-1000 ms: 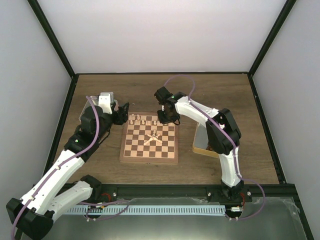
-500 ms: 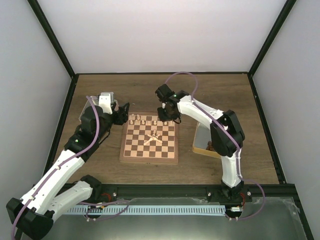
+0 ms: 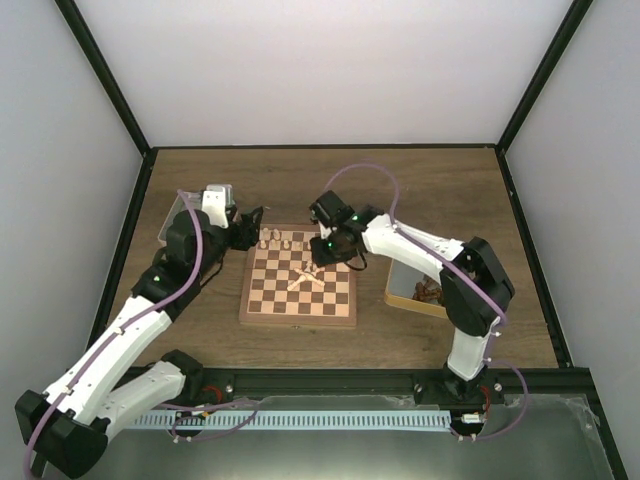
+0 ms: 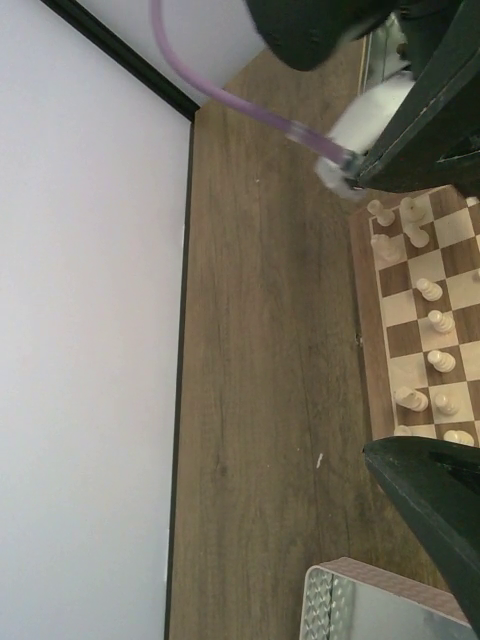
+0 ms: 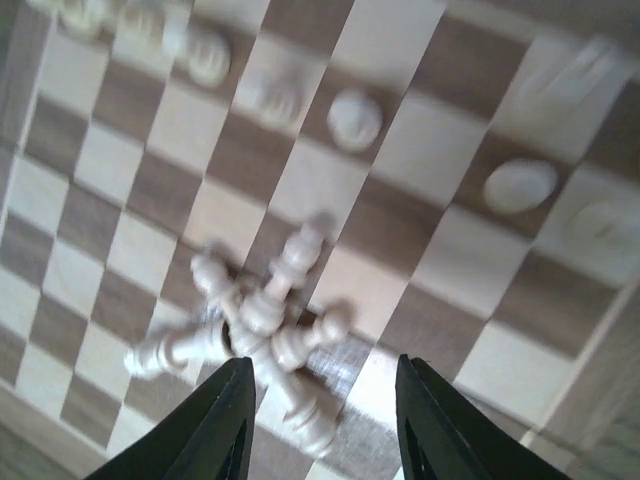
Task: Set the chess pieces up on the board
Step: Pick up the chess piece from the chessboard.
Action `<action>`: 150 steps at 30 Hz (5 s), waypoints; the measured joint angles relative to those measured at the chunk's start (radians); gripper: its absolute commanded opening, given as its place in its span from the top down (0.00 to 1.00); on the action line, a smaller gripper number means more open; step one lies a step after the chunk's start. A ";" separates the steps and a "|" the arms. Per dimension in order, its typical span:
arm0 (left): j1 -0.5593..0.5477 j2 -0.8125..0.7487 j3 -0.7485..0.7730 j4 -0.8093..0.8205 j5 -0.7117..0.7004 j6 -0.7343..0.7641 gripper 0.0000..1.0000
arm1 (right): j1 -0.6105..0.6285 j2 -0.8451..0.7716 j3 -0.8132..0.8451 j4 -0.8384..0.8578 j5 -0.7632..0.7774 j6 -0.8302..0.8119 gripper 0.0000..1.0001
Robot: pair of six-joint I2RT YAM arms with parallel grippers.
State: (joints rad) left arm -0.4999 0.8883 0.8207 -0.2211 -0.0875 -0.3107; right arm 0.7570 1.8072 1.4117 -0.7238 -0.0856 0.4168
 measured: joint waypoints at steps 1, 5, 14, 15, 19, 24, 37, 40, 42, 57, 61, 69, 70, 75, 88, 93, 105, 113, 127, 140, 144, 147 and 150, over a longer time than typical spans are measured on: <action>0.000 0.001 0.000 0.001 0.002 0.000 0.31 | 0.012 -0.007 -0.027 0.010 -0.013 0.003 0.59; 0.000 0.012 0.000 0.002 0.006 -0.003 0.31 | 0.061 -0.018 -0.103 0.035 -0.053 0.012 0.59; 0.000 0.026 0.000 0.003 0.014 -0.004 0.31 | 0.104 -0.009 -0.135 0.049 -0.065 0.003 0.62; 0.000 0.026 0.000 0.003 0.014 -0.005 0.31 | 0.105 -0.003 -0.135 0.053 -0.061 -0.002 0.62; 0.000 0.026 0.000 0.003 0.014 -0.008 0.31 | 0.105 0.016 -0.135 0.054 -0.037 -0.022 0.63; 0.000 0.026 -0.001 0.003 0.029 -0.024 0.31 | 0.106 0.025 -0.135 0.057 -0.012 -0.059 0.67; 0.000 0.026 -0.193 0.017 0.198 -0.211 0.33 | 0.106 0.032 -0.171 0.108 -0.003 -0.136 0.83; 0.000 0.025 -0.248 0.019 0.234 -0.259 0.33 | 0.106 0.032 -0.179 0.130 -0.008 -0.142 0.88; 0.000 0.026 -0.285 0.024 0.258 -0.290 0.33 | 0.106 0.032 -0.183 0.145 -0.014 -0.147 0.93; 0.000 0.082 -0.480 0.243 0.397 -0.494 0.33 | 0.106 -0.014 -0.254 0.226 -0.146 -0.106 0.99; 0.000 0.099 -0.533 0.316 0.414 -0.538 0.34 | 0.103 -0.035 -0.254 0.246 -0.201 -0.071 0.99; 0.000 0.162 -0.577 0.434 0.434 -0.586 0.36 | 0.083 -0.050 -0.260 0.295 -0.307 -0.008 0.99; 0.000 0.171 -0.577 0.449 0.435 -0.588 0.36 | 0.082 -0.051 -0.262 0.299 -0.315 -0.005 0.99; 0.000 0.203 -0.577 0.490 0.451 -0.597 0.36 | 0.082 -0.051 -0.273 0.308 -0.340 -0.002 0.99; 0.000 0.291 -0.541 0.572 0.484 -0.620 0.50 | 0.082 -0.057 -0.311 0.361 -0.349 -0.076 0.99; 0.000 0.343 -0.507 0.566 0.485 -0.604 0.61 | 0.082 -0.082 -0.328 0.393 -0.360 -0.093 0.99; 0.000 0.392 -0.482 0.542 0.474 -0.554 0.78 | 0.082 -0.155 -0.381 0.465 -0.352 -0.097 0.99; 0.000 0.386 -0.481 0.516 0.453 -0.523 0.69 | 0.079 -0.165 -0.385 0.493 -0.317 -0.059 0.99; 0.000 0.121 -0.442 0.420 0.516 -0.517 0.42 | 0.076 -0.177 -0.396 0.560 -0.399 -0.124 0.99; 0.004 0.154 -0.422 0.439 0.595 -0.563 0.89 | 0.076 -0.237 -0.411 0.601 -0.418 -0.139 0.93; 0.004 0.161 -0.420 0.455 0.610 -0.590 0.90 | 0.076 -0.263 -0.435 0.620 -0.405 -0.088 0.61; 0.004 0.155 -0.415 0.465 0.611 -0.626 0.90 | 0.076 -0.319 -0.480 0.669 -0.391 -0.002 0.45; 0.002 0.130 -0.412 0.476 0.615 -0.671 0.90 | 0.076 -0.412 -0.557 0.786 -0.383 0.132 0.35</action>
State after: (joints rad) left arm -0.4980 1.0187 0.4084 0.2550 0.5278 -0.9821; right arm 0.8326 1.3949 0.8551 0.0624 -0.4683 0.5488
